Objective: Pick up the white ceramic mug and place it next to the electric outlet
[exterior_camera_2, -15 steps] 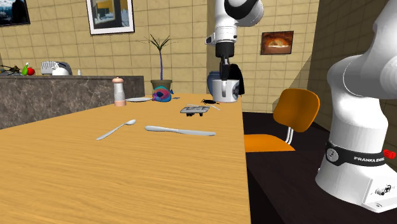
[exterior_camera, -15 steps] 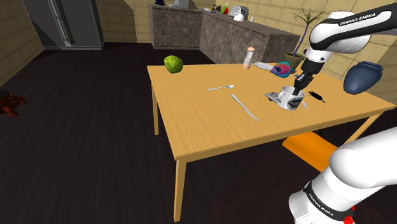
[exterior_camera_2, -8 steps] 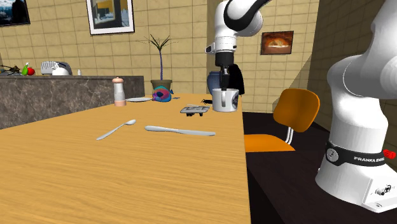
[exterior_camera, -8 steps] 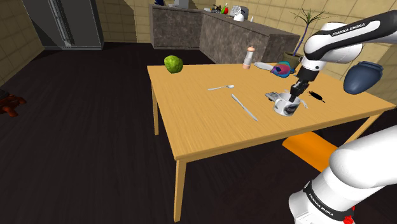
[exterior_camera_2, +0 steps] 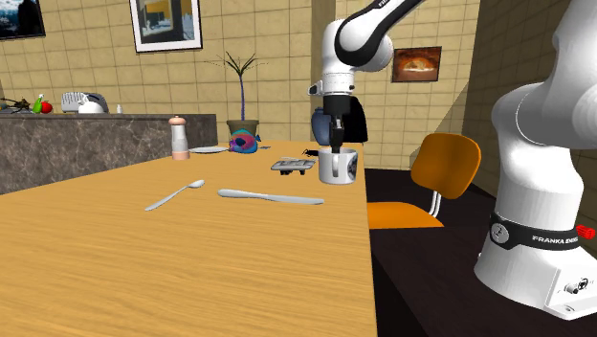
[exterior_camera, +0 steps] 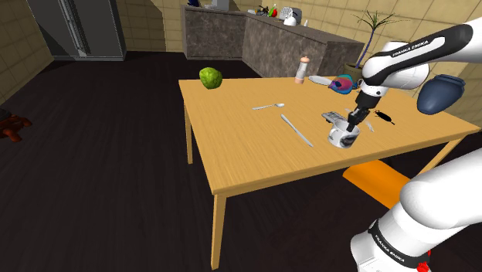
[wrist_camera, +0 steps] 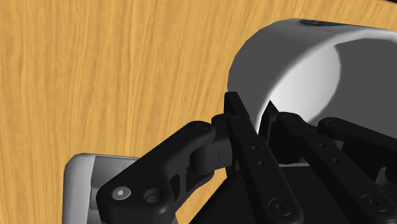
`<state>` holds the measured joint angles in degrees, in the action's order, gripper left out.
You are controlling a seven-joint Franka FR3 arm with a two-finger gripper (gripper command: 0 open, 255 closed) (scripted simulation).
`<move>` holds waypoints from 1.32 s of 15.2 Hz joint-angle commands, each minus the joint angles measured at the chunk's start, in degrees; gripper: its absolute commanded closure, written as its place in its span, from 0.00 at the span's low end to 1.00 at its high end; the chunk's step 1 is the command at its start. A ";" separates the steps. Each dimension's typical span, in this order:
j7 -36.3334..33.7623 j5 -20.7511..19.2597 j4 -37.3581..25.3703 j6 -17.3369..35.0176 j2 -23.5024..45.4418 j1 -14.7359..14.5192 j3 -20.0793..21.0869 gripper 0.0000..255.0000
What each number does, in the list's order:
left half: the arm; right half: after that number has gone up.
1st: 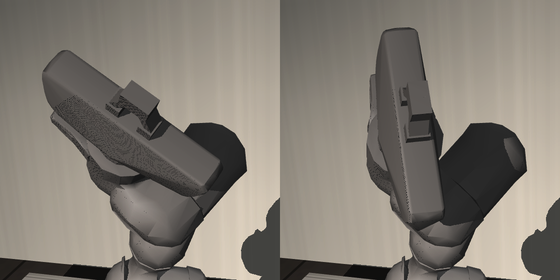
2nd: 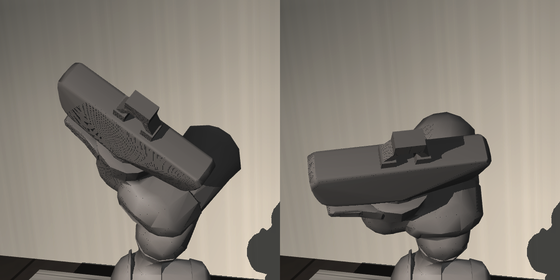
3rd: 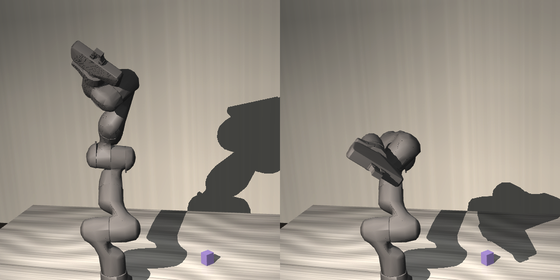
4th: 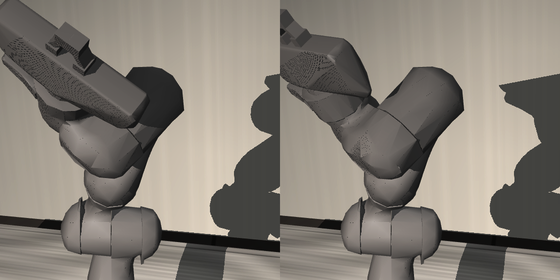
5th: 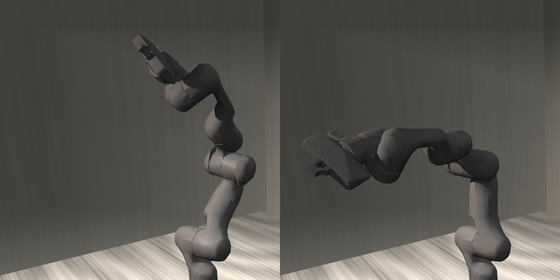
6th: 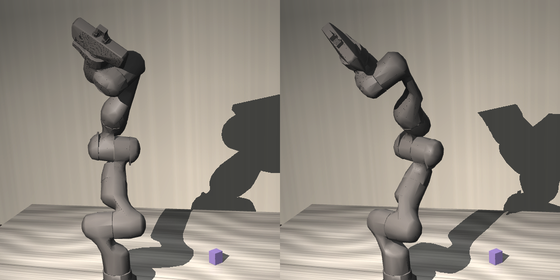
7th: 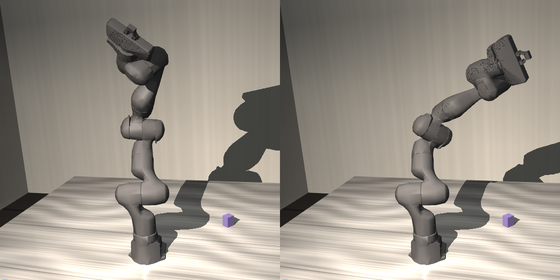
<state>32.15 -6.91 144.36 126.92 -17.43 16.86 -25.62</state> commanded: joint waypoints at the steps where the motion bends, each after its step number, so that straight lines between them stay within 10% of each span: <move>1: 0.36 0.25 0.92 1.95 1.04 -0.09 -0.36 1.00; 9: 0.47 0.36 1.17 2.56 1.42 -0.14 -0.46 1.00; 10: 0.48 0.36 1.17 2.56 1.42 -0.14 -0.46 0.00; 20: -0.52 -0.59 -3.09 -5.74 -2.81 0.33 0.77 0.00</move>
<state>31.68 -7.41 141.90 122.33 -19.78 17.13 -24.97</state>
